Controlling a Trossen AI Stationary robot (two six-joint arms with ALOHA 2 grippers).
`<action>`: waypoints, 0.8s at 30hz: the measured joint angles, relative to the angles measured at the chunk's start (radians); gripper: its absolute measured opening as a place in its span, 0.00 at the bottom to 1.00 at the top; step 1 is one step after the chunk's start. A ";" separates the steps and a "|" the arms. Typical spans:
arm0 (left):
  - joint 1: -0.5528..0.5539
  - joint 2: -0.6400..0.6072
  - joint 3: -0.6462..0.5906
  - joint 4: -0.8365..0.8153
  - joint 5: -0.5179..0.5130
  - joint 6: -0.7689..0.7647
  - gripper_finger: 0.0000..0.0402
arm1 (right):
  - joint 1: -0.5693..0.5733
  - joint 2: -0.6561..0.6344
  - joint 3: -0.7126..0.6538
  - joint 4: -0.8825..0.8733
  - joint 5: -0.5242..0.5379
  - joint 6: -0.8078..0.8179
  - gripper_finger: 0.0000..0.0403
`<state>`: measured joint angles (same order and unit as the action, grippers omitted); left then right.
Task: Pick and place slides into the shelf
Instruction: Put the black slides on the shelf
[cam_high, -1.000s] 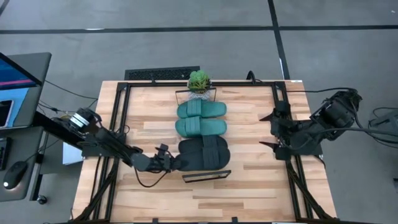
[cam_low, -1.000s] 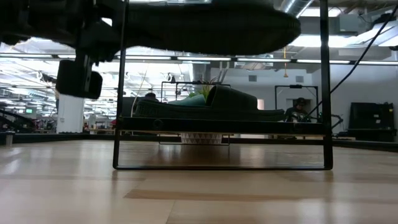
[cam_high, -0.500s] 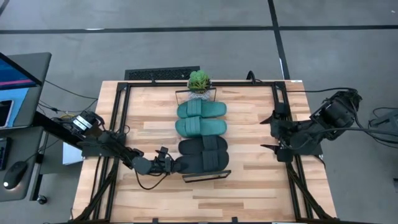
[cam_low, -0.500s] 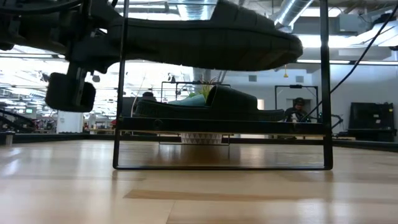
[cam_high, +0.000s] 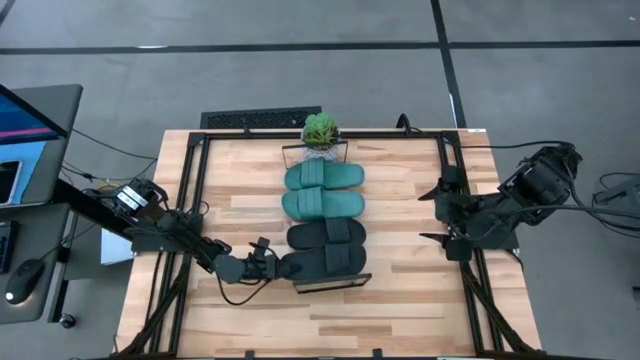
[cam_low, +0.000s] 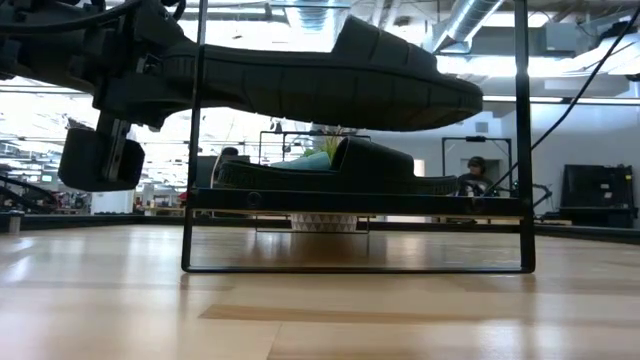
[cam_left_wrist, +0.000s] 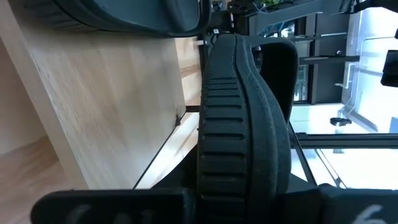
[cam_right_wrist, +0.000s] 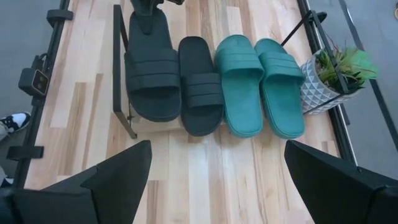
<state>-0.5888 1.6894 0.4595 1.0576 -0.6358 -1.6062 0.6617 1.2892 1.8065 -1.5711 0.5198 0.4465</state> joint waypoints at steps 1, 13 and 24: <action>0.000 0.000 0.000 0.000 0.000 0.000 0.10 | 0.000 0.000 0.000 0.000 -0.001 0.000 0.89; 0.016 0.000 0.000 -0.013 0.010 -0.002 0.10 | 0.000 0.000 0.000 0.000 -0.025 0.011 0.89; 0.022 0.000 -0.001 -0.062 0.052 -0.013 0.10 | 0.000 0.000 0.000 0.000 -0.025 0.018 0.89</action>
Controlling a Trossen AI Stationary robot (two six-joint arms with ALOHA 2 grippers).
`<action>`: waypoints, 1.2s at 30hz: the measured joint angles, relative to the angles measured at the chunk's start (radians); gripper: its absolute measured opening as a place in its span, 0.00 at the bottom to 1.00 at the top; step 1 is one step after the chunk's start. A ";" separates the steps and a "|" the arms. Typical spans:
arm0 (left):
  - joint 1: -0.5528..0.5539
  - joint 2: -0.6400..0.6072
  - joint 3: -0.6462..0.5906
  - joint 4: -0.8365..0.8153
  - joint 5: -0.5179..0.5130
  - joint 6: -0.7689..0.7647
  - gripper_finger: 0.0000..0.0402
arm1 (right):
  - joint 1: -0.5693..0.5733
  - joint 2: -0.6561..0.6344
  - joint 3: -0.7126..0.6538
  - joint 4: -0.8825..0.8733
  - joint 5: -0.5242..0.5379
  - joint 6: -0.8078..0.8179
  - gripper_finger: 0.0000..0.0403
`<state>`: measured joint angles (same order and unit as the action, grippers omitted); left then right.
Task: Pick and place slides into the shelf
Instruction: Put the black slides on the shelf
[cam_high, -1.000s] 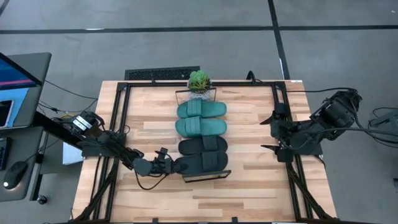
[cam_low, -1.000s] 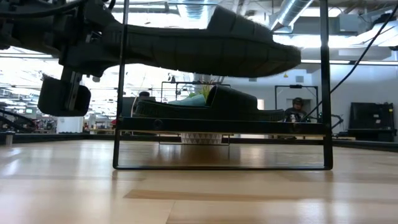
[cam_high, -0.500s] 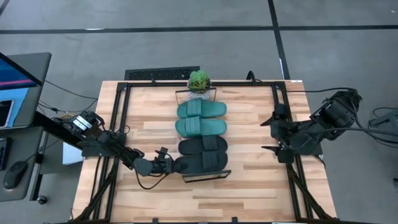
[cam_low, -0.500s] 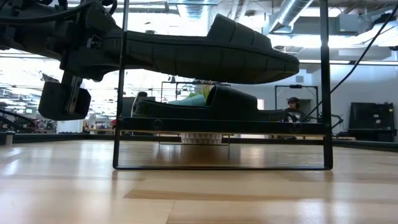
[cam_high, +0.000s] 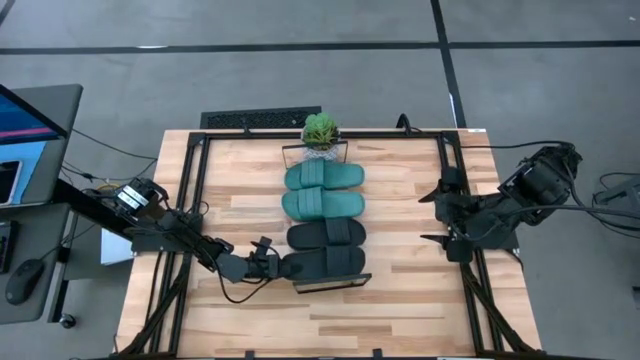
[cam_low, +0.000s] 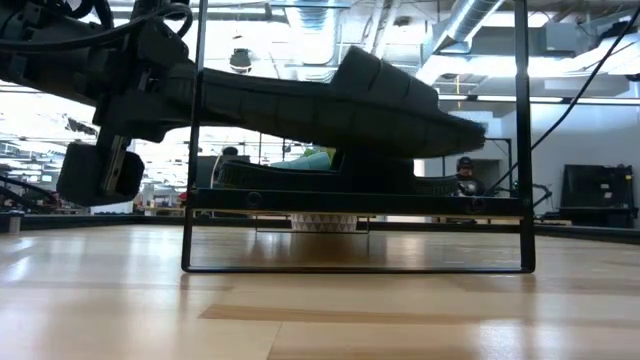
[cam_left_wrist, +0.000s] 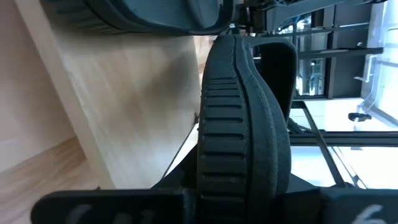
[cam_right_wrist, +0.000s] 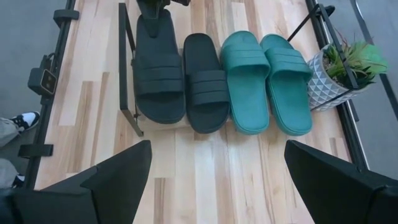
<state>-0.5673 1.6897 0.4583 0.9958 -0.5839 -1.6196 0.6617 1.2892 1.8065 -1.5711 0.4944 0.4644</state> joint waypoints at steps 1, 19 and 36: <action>0.002 0.000 0.000 0.001 0.000 0.000 0.10 | 0.000 0.000 0.000 0.000 0.000 0.000 0.89; 0.006 0.132 0.082 0.017 0.038 -0.054 0.10 | 0.000 0.000 0.000 0.000 0.000 0.000 0.89; -0.011 0.314 0.095 0.286 -0.017 -0.078 0.15 | -0.001 0.000 0.000 0.000 -0.023 -0.001 0.89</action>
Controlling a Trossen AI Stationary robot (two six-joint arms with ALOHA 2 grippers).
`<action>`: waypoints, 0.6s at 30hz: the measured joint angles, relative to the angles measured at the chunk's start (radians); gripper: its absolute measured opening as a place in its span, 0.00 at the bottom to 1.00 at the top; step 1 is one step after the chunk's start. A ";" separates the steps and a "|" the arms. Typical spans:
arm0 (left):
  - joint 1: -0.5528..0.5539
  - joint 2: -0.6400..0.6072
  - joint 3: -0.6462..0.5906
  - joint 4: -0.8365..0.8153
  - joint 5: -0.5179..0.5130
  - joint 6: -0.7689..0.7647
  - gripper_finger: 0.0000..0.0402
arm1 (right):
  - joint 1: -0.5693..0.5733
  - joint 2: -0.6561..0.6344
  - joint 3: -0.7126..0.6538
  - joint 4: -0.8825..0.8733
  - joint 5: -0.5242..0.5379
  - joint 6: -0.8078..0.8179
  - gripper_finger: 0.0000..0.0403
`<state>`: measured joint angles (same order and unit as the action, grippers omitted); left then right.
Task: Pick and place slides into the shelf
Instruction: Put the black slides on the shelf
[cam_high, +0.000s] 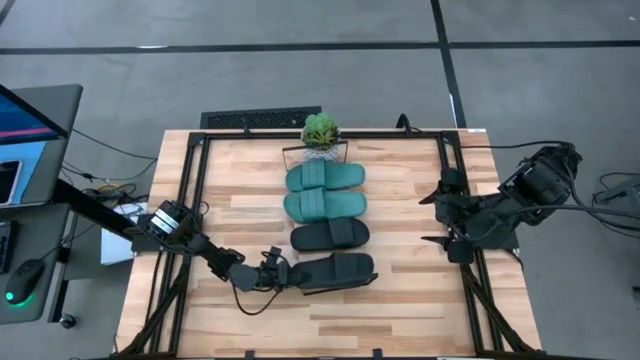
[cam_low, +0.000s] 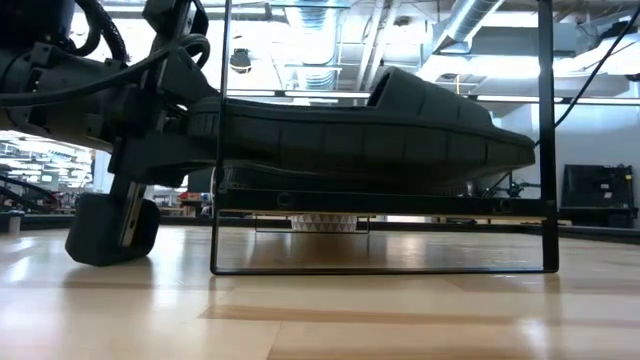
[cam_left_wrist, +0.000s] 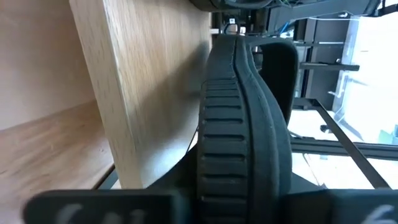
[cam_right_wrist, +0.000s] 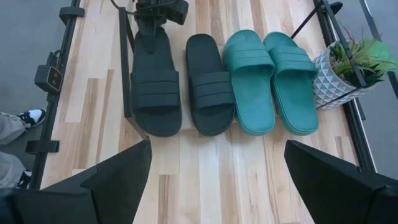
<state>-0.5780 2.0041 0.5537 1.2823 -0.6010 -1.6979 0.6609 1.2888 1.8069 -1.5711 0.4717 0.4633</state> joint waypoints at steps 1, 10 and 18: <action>0.001 -0.001 0.000 -0.006 0.007 -0.003 0.19 | 0.000 0.000 0.000 0.000 0.000 0.000 0.89; 0.005 -0.001 0.000 -0.027 0.014 -0.017 0.44 | 0.000 0.000 0.000 0.000 0.000 0.000 0.89; 0.006 0.000 0.000 -0.032 0.019 -0.015 0.45 | 0.000 0.000 0.000 0.000 0.000 -0.001 0.89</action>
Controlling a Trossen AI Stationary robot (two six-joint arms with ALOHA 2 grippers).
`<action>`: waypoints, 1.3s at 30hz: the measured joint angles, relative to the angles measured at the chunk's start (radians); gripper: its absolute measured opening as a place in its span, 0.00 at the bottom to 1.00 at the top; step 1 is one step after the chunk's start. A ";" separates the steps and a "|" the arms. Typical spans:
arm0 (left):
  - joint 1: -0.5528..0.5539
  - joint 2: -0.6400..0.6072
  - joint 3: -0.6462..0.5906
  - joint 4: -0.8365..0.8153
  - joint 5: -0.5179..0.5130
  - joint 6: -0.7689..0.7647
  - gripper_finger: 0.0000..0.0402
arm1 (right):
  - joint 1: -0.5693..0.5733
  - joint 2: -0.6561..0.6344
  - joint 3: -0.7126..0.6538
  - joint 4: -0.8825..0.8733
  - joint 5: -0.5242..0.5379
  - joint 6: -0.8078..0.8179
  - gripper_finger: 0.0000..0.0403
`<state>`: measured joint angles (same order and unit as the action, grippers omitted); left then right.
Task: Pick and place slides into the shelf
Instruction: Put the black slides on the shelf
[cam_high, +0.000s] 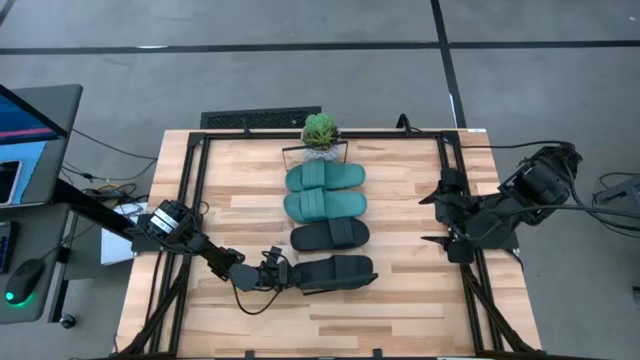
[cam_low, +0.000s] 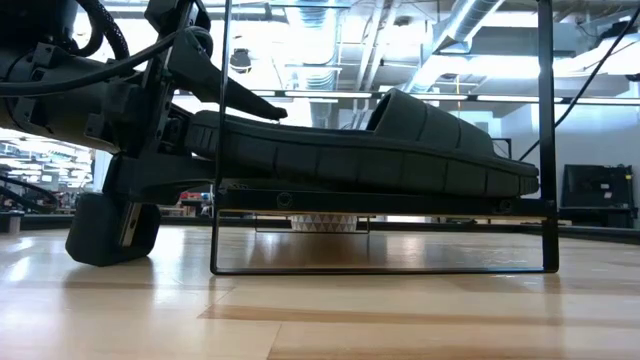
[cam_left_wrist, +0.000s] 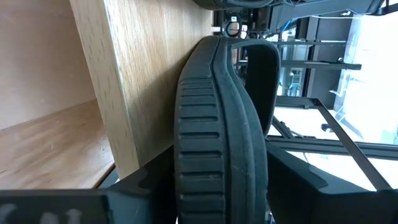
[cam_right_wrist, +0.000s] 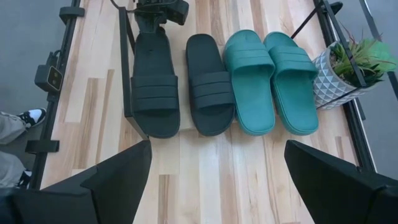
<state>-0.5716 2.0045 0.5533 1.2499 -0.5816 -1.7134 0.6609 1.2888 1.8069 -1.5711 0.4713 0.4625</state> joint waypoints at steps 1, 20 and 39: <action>0.000 0.000 0.000 0.000 0.000 0.000 0.45 | 0.000 0.000 0.000 0.000 0.000 0.000 0.89; 0.041 0.002 -0.050 0.041 0.102 0.009 0.46 | 0.000 0.000 0.000 0.000 -0.003 -0.018 0.89; 0.085 0.001 -0.096 0.079 0.199 0.047 0.46 | 0.000 0.000 0.000 0.000 -0.014 -0.019 0.89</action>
<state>-0.4870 2.0052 0.4576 1.3289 -0.3824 -1.6664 0.6609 1.2888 1.8069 -1.5711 0.4573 0.4436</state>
